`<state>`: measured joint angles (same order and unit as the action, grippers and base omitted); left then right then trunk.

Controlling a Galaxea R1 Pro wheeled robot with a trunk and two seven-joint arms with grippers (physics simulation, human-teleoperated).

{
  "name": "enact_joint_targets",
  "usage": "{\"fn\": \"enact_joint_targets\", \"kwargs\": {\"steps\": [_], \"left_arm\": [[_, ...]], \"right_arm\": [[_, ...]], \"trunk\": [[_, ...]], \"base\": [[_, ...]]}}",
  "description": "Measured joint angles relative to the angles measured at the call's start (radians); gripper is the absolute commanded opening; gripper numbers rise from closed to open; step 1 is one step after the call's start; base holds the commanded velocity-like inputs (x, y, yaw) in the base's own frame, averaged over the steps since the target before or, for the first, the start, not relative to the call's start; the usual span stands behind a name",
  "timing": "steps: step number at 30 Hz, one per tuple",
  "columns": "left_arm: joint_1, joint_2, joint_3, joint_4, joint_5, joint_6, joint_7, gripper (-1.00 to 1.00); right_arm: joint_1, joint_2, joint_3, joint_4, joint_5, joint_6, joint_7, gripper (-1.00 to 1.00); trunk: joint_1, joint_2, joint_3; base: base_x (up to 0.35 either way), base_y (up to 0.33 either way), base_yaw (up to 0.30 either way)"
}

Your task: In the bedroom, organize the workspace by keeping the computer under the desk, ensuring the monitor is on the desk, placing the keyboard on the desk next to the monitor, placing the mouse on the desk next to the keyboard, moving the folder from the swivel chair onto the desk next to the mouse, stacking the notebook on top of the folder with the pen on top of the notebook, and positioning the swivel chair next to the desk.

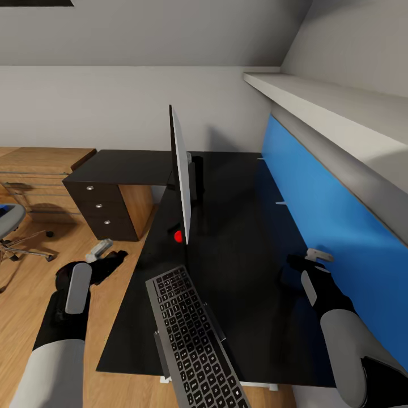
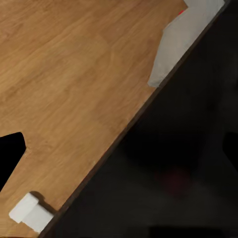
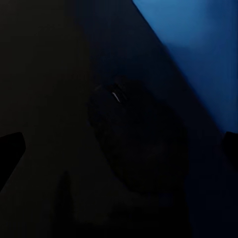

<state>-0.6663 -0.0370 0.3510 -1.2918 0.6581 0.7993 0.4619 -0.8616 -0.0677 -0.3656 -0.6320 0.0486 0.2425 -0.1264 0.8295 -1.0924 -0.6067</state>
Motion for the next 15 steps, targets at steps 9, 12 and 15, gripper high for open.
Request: {"fn": "enact_joint_targets", "kwargs": {"steps": [9, 12, 15], "left_arm": [[0.0, -0.001, 0.066, -0.03, 0.001, 0.0, -0.001, 1.0], [0.0, -0.001, 0.074, -0.032, 0.001, 0.001, -0.001, 1.0], [0.0, -0.001, 0.076, -0.032, 0.002, 0.001, -0.001, 1.0]], "right_arm": [[0.0, 0.0, 0.0, 0.0, 0.0, 0.0, 0.0, 1.0], [0.0, 0.0, 0.0, -0.001, -0.001, 0.0, 0.0, 1.0], [0.0, 0.0, 0.0, -0.001, 0.0, 0.0, 0.0, 1.0]], "trunk": [[0.0, 0.0, -0.004], [0.0, 0.0, -0.007], [0.0, 0.0, -0.012]], "base": [[0.0, 0.0, 0.0], [0.0, 0.0, 0.0], [0.0, 0.0, 0.0]]}}
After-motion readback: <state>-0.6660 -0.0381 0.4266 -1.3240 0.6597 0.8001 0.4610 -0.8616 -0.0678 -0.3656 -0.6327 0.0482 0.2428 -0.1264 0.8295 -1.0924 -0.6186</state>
